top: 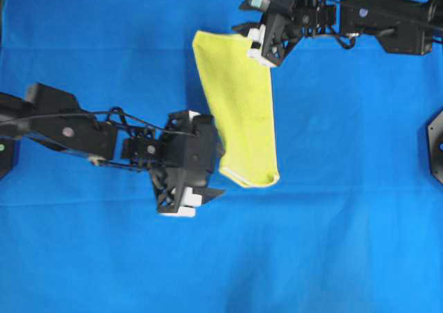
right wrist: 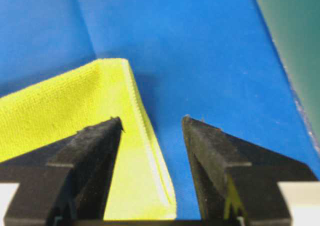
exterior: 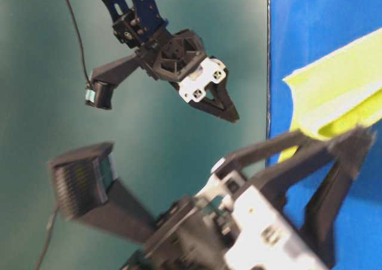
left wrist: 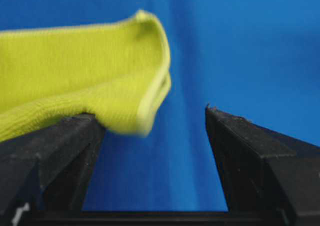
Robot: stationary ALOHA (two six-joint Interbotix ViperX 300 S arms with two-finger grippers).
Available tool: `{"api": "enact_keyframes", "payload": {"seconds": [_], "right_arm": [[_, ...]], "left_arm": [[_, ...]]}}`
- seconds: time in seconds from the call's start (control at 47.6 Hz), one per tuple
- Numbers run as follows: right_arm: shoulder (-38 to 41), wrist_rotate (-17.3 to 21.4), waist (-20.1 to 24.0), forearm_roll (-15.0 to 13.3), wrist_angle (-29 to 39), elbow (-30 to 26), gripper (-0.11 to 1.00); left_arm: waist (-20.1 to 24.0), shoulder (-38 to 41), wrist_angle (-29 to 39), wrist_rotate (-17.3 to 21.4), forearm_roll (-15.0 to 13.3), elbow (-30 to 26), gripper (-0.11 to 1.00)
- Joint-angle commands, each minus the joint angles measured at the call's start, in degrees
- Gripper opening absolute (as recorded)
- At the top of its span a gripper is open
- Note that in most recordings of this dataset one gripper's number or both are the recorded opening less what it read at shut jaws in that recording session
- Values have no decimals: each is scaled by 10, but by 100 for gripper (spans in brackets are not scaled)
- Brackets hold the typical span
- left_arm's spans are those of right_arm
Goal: Fold the yellow towel.
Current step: 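Open both grippers and retract them to the sides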
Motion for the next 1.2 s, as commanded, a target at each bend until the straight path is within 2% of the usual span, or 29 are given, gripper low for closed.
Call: {"api": "enact_keyframes", "payload": {"seconds": [0.0,0.147,0.336,0.546,0.777,0.987,1.175], "right_arm": [[-35,0,1,-1,9,0,57],[-86,6,1,-1,18,26,57],[-174,12,4,12,15,85,57],[-288,35,18,23,-4,175,57],[-408,69,56,27,-31,258,57],[-445,98,67,36,-83,324,56],[-443,98,67,37,-90,326,56]], "left_arm": [[-1,-41,27,1,0,3,73],[-1,-92,62,1,0,29,73],[2,-170,61,2,0,78,73],[9,-269,-2,3,0,146,72],[38,-369,-69,3,0,223,72],[65,-410,-110,2,0,280,72],[72,-414,-129,-2,0,295,72]]}}
